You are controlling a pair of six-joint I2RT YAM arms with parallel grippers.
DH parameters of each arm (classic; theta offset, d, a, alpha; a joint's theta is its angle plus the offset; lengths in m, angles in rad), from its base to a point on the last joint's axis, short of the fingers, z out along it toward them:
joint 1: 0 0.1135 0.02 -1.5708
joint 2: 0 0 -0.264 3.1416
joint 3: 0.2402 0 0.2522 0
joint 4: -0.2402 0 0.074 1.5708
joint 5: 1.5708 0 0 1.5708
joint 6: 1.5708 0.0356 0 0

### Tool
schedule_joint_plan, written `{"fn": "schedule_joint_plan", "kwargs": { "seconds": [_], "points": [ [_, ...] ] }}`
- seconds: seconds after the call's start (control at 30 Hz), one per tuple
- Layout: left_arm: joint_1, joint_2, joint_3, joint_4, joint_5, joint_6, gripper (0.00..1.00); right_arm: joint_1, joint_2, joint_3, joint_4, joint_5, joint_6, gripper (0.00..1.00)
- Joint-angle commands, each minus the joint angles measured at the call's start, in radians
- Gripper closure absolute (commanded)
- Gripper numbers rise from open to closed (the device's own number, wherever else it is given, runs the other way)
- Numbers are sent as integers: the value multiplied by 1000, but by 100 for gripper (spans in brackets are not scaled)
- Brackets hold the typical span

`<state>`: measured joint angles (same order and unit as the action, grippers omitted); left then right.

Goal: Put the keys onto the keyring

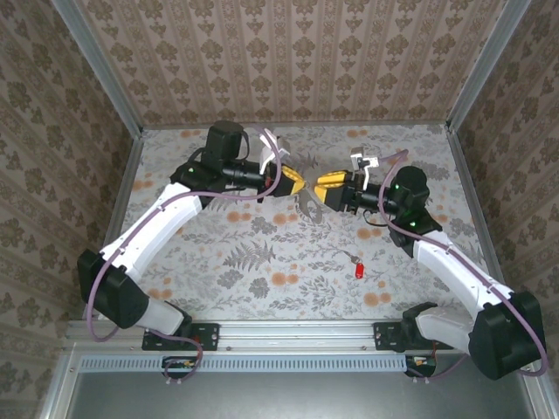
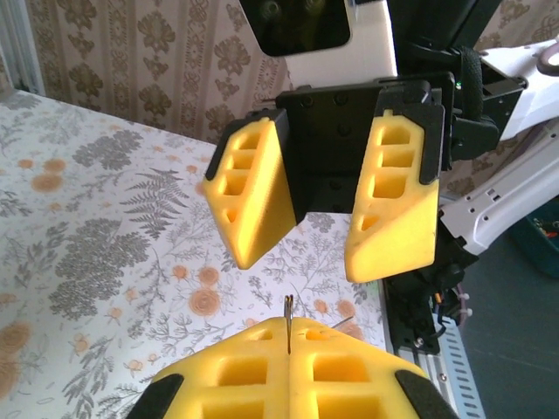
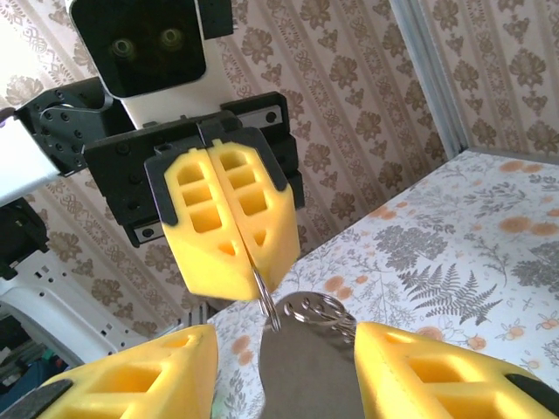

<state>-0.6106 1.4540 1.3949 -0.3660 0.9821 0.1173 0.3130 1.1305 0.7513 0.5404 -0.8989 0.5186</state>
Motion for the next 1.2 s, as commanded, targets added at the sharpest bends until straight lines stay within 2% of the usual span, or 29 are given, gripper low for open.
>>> {"fn": "schedule_joint_plan", "kwargs": {
  "seconds": [0.0,0.17,0.27,0.47,0.63,0.7,0.77,0.87,0.9,1.07,1.17],
  "points": [
    [-9,4,42,-19,53,38,100,16,15,47,6,-38,-26,53],
    [-12,8,49,-24,61,42,100,33,44,68,-1,-37,-36,56],
    [-14,10,50,-22,63,44,100,38,53,74,-8,-37,-42,61],
    [-17,11,50,-18,65,43,100,41,51,69,-16,-37,-48,75],
    [-20,16,53,-10,67,36,100,40,49,68,-12,-35,-52,100],
    [-20,11,44,18,40,11,100,40,46,64,-4,-20,-52,100],
    [-16,-23,-9,123,-44,-59,81,37,40,53,17,9,-48,100],
    [12,-99,-134,366,-167,-225,60,31,33,39,65,48,-29,100],
    [23,-120,-169,437,-191,-275,56,29,30,34,84,58,-21,100],
    [31,-181,-270,589,-292,-404,51,29,30,3,249,129,41,100],
    [32,-191,-322,685,-303,-472,51,29,39,-16,344,188,83,100]
  ]
}}
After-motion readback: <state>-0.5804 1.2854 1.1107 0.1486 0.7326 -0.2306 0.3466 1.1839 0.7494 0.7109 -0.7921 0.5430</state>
